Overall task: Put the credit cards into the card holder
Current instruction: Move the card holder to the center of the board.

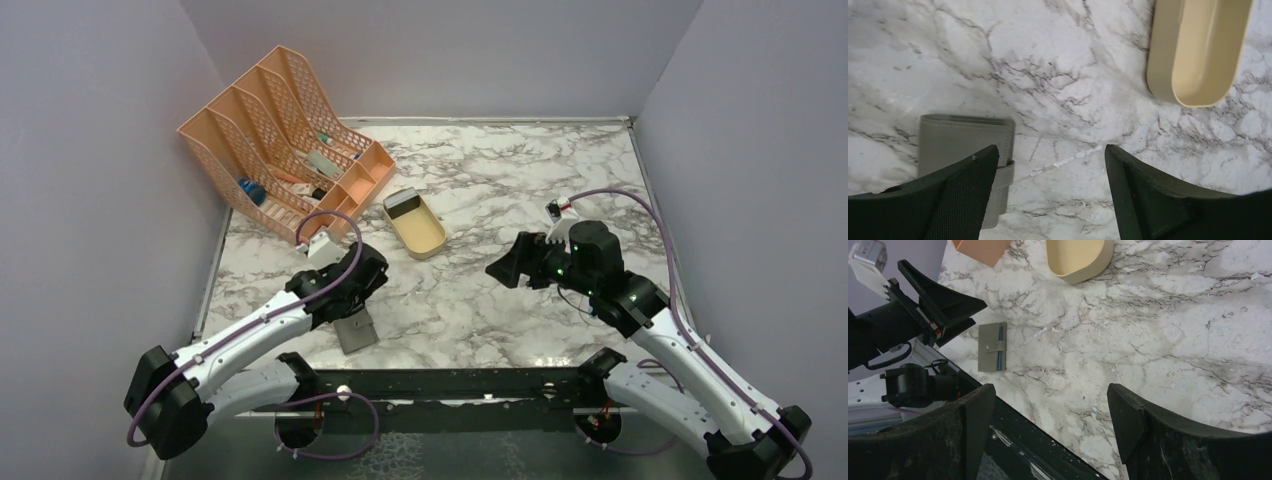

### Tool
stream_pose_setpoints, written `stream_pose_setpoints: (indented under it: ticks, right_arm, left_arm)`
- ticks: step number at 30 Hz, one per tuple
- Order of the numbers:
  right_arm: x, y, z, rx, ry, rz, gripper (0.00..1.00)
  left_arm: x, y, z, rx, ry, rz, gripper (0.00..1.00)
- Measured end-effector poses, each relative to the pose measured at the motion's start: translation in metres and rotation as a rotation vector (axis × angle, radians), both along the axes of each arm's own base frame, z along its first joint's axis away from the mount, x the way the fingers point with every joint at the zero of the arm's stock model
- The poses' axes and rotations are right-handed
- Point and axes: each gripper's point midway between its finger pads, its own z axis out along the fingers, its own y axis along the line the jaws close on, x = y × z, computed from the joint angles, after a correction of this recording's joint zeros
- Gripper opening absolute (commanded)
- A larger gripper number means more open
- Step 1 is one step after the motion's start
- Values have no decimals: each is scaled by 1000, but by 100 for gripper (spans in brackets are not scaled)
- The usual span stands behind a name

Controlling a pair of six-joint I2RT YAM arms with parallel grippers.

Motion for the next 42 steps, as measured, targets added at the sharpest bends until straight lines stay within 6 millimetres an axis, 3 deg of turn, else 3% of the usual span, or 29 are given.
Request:
stream_pose_setpoints:
  ticks: [4, 8, 11, 15, 17, 24, 31, 36, 38, 42]
  right_arm:
    - [1, 2, 2, 8, -7, 5, 82]
    - [1, 2, -1, 12, -4, 2, 82]
    - [1, 2, -6, 5, 10, 1, 82]
    - [1, 2, -7, 4, 11, -3, 81]
    - [1, 1, -7, 4, 10, -5, 81]
    - [2, 1, -10, 0, 20, -13, 73]
    - [4, 1, -24, -16, 67, -27, 66]
    - [1, 6, -52, -38, 150, -30, 62]
    - [-5, 12, -67, -50, 194, -16, 61]
    - [-21, 31, -87, -50, 254, 37, 58]
  left_arm:
    - [-15, 28, -8, 80, 25, 39, 84]
    - [-31, 52, -21, 139, 48, 76, 64]
    - [-41, 65, -33, 170, 73, 94, 56]
    - [-50, 74, -47, 198, 106, 108, 39]
    - [-51, 74, -52, 198, 113, 110, 36]
    - [-50, 55, -72, 111, 131, 84, 28]
    - [-27, -2, -73, -133, 90, 40, 26]
    - [-17, -38, -69, -228, 100, -18, 34]
    - [-15, -44, -66, -226, 105, -41, 39]
    - [-17, -43, -61, -200, 113, -67, 40]
